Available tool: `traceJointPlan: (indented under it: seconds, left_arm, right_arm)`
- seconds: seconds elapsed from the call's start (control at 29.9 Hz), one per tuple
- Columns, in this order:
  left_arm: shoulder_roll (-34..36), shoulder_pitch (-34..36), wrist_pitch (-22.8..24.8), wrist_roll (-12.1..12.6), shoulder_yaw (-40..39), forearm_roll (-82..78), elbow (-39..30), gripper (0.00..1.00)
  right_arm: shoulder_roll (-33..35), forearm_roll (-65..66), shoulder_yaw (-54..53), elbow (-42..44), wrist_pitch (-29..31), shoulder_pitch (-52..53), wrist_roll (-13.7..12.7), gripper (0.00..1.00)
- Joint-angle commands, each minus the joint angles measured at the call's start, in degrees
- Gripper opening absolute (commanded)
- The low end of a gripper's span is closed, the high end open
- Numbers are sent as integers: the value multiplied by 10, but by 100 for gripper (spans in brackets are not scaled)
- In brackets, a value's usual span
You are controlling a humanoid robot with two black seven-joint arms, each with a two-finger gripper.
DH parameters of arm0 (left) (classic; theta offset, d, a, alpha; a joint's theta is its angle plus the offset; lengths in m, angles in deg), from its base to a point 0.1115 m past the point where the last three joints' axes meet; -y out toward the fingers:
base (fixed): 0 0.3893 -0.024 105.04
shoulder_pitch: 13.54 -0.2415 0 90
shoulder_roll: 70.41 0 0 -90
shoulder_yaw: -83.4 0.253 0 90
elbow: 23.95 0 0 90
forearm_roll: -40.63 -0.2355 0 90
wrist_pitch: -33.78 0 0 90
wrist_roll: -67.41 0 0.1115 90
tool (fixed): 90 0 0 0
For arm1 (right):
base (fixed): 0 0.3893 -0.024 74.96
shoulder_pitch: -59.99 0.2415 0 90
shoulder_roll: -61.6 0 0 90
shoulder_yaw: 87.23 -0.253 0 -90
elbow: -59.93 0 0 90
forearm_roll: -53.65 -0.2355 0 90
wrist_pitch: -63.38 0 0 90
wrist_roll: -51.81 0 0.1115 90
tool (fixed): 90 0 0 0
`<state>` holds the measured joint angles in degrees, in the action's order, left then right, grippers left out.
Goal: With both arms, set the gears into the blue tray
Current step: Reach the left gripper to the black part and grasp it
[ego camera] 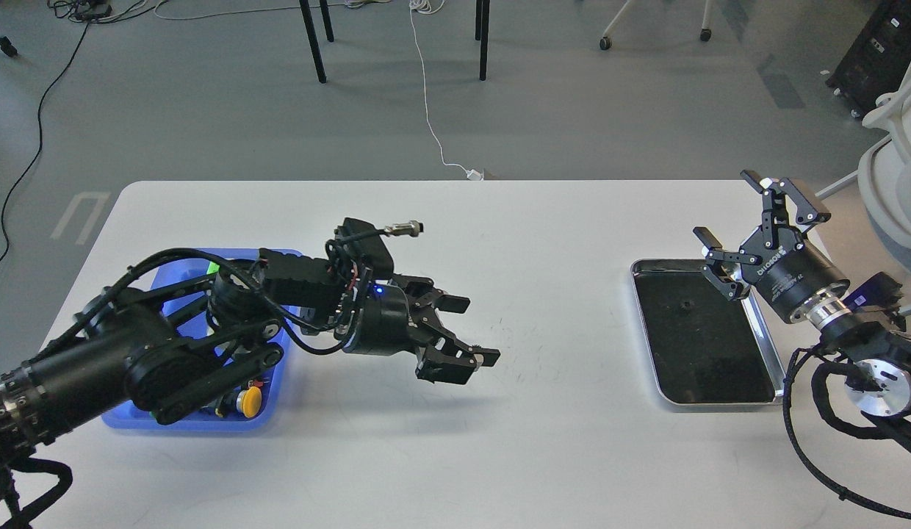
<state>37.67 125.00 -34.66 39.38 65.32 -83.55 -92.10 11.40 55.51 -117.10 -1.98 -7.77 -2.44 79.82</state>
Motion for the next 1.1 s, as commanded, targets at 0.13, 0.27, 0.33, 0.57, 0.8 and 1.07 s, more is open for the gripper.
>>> traceJointPlan:
  seconds: [0.13, 0.27, 0.33, 0.57, 0.8, 1.07]
  left_arm:
    - [-83, 51, -78, 0, 99, -8, 144, 95]
    - [-97, 52, -78, 0, 111, -8, 170, 89]
    - [-102, 52, -78, 0, 117, -8, 180, 82]
    - [-104, 45, -78, 0, 118, -8, 199, 68]
    - [-104, 44, -80, 0, 118, -8, 206, 37]
    - [-103, 37, -80, 0, 118, -8, 205, 20]
  right_arm:
    - [1, 1, 0, 0, 0, -1, 0, 97]
    - [8, 1, 2, -1, 0, -2, 0, 97]
    - [8, 1, 2, -1, 0, -3, 0, 97]
    - [8, 2, 3, 0, 0, -4, 0, 97]
    - [7, 2, 4, 0, 0, -5, 0, 97]
    - [8, 2, 3, -1, 0, -5, 0, 97]
